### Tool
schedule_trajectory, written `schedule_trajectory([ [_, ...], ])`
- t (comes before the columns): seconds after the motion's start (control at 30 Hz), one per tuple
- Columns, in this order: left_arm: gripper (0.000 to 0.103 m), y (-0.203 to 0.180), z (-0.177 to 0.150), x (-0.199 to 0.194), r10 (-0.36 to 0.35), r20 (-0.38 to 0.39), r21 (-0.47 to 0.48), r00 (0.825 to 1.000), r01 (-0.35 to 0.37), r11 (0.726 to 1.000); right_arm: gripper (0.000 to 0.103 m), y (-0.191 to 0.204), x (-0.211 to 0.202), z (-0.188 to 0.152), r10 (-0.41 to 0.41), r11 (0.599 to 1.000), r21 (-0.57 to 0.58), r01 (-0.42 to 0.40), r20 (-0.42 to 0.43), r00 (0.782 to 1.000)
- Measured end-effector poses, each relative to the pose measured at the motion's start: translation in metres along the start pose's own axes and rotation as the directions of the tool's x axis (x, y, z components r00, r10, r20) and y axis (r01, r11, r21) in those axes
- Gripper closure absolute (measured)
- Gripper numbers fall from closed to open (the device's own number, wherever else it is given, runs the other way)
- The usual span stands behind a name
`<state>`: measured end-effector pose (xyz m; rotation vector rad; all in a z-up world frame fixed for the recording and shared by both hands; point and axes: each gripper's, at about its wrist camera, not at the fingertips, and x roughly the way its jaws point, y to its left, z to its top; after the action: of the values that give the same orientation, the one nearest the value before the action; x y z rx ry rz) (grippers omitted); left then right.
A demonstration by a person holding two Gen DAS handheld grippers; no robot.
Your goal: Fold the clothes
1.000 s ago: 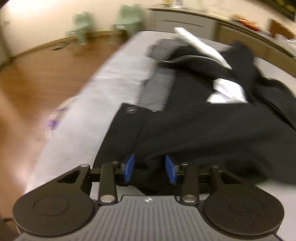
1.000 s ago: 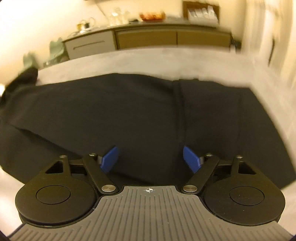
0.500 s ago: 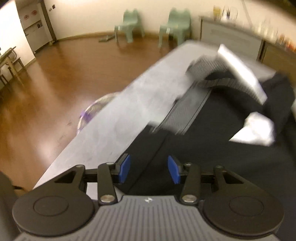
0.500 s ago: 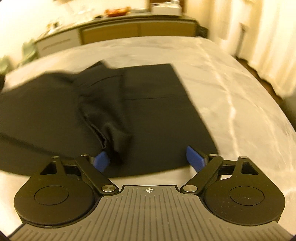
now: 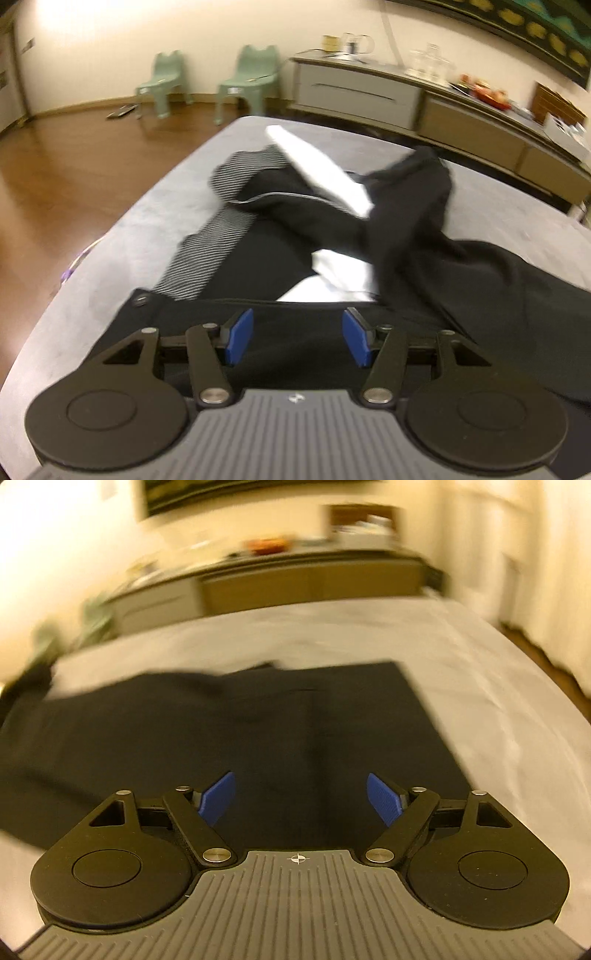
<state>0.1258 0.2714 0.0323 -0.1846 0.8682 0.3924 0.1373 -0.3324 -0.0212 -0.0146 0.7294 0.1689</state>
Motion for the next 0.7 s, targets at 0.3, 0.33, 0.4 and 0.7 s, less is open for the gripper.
schedule_trajectory([
  [0.3,0.048,-0.015,0.001,0.005,-0.043,0.055,0.047,0.998,0.040,0.998,0.100,-0.007,0.010,0.007,-0.100,0.995,0.004,0.101,-0.077,0.992],
  [0.33,0.048,-0.014,0.002,0.001,-0.055,0.078,0.039,0.995,0.052,0.998,0.100,-0.024,0.001,0.009,-0.119,0.989,0.086,0.124,-0.057,0.991],
  [0.4,0.045,-0.015,0.007,-0.004,-0.078,0.115,0.038,0.990,0.075,0.996,0.100,-0.059,-0.019,0.009,-0.132,0.956,0.262,0.133,-0.023,0.991],
  [0.7,0.034,-0.072,0.084,0.058,-0.004,0.150,0.246,0.989,-0.033,0.969,0.073,-0.094,-0.020,-0.006,0.001,0.819,0.574,-0.005,0.006,1.000],
])
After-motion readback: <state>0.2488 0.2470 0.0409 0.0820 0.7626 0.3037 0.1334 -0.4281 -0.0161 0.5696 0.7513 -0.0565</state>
